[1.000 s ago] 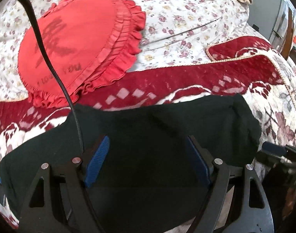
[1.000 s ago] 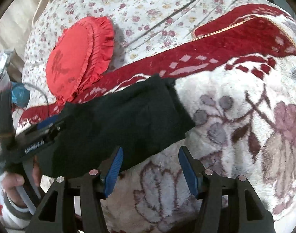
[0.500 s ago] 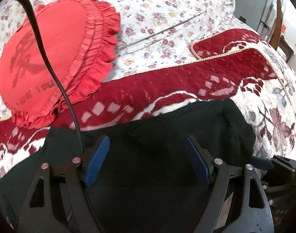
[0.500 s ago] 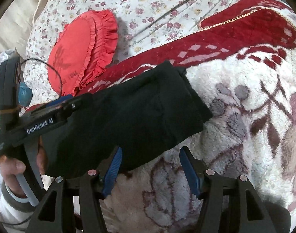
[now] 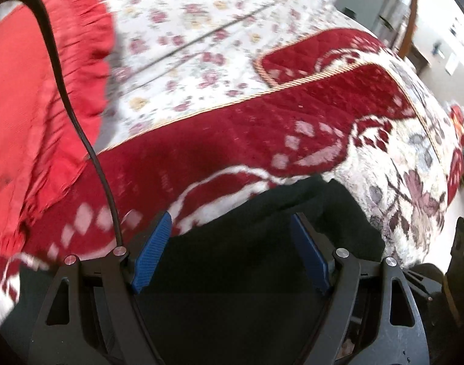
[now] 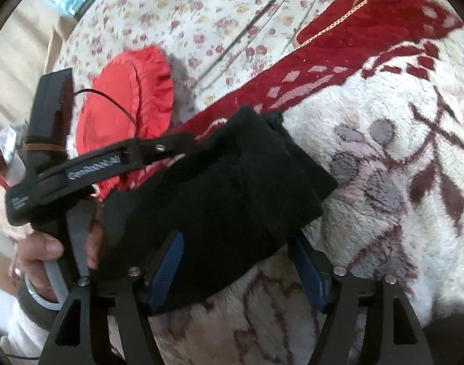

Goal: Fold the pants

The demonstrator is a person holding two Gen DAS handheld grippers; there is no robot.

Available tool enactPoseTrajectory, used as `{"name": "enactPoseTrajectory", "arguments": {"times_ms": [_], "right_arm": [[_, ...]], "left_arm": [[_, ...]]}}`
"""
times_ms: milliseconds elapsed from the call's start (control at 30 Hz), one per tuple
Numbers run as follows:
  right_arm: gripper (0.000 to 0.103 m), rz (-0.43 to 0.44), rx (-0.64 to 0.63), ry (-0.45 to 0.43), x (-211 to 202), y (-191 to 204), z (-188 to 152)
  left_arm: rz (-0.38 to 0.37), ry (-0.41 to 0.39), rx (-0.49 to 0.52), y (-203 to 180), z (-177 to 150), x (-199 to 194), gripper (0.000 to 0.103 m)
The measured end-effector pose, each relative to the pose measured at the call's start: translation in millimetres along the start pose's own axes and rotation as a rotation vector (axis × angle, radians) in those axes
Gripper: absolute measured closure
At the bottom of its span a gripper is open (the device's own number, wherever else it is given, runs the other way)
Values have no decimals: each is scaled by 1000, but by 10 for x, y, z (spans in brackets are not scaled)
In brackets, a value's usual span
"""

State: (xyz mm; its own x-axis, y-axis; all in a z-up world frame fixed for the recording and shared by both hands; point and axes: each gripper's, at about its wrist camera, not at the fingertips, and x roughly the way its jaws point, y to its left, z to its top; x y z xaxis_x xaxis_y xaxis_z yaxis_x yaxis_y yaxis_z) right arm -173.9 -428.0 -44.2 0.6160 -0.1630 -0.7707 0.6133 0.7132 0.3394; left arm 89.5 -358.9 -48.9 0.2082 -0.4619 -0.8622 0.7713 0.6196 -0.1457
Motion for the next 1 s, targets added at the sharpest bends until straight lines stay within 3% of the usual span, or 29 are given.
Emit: {"name": "enactPoseTrajectory", "arguments": {"times_ms": [233,367,433,500,567,600,700,900,1000], "right_arm": [[26,57,42,-68,9,-72,-3],[26,39,4,-74,57,-12,25],[40,42,9,-79,62,-24,47],[84,66,39,-59,105,-87,92],[87,106,56,-32,153,-94,130],[90,99,28,-40,129,-37,140],[91,93,-87,-71,-2,233,187],[92,144,-338,-97,-158,1012,266],[91,190,-471,-59,-25,1460,127]], "left_arm": [[-99,57,88,-138,140,353,22],[-139,46,102,-210,170,460,37],[-138,21,115,-236,147,438,45],[-135,10,119,-231,135,408,60],[-125,-3,116,-221,136,346,92],[-112,-8,116,-216,142,316,96],[-125,-35,80,-109,132,122,96],[-135,-124,-142,598,-14,-672,95],[-42,-217,-215,1068,-329,-1146,78]]}}
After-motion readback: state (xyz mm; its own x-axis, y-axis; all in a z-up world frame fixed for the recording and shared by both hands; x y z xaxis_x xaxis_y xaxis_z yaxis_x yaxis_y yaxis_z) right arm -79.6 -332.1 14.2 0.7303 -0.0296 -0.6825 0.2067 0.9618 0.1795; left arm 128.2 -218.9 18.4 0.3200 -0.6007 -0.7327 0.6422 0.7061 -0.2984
